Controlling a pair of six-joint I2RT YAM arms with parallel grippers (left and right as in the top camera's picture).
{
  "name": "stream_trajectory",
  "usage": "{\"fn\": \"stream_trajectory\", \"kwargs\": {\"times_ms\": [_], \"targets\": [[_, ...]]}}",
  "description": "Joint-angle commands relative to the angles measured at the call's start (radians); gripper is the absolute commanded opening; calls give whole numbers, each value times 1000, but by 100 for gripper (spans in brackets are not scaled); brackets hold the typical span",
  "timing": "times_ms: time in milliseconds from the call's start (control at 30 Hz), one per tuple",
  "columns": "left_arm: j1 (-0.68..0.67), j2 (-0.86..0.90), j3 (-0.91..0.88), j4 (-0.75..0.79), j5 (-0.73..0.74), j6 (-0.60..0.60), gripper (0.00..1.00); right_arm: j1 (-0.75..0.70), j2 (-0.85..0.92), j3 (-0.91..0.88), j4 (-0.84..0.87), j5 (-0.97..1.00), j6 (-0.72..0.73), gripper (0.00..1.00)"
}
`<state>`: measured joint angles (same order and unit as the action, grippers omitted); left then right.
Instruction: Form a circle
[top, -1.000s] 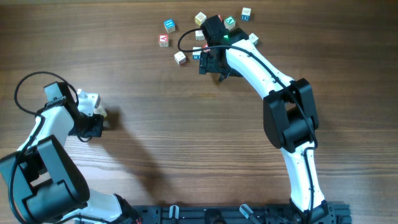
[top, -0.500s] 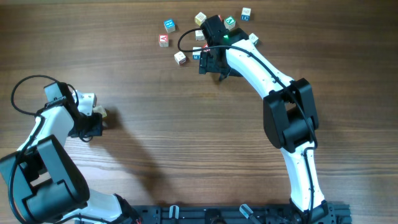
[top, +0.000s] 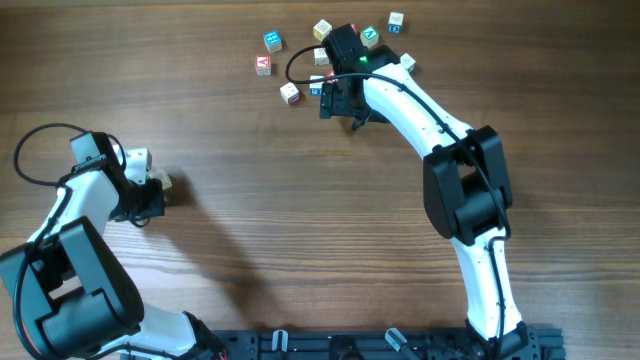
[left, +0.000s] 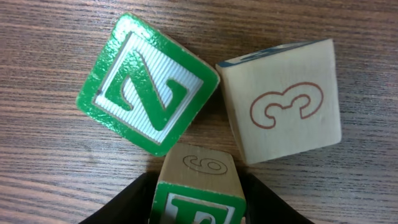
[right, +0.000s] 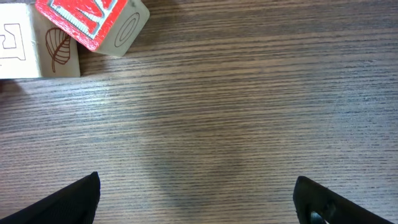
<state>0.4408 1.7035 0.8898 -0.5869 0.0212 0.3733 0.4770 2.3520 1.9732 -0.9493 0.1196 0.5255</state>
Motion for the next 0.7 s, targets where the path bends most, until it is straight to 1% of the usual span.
{"fn": "stream_trajectory", "kwargs": {"times_ms": [0,200,667], "targets": [[3,28,-14,4,-2,-27,47,3,-37,-3,4,-13,-2,100],[3,28,-14,4,-2,-41,41,3,-37,-3,4,-13,-2,100],[3,28,-14,26,13,-46,43,3,-37,-3,7,-13,-2,100]]}}
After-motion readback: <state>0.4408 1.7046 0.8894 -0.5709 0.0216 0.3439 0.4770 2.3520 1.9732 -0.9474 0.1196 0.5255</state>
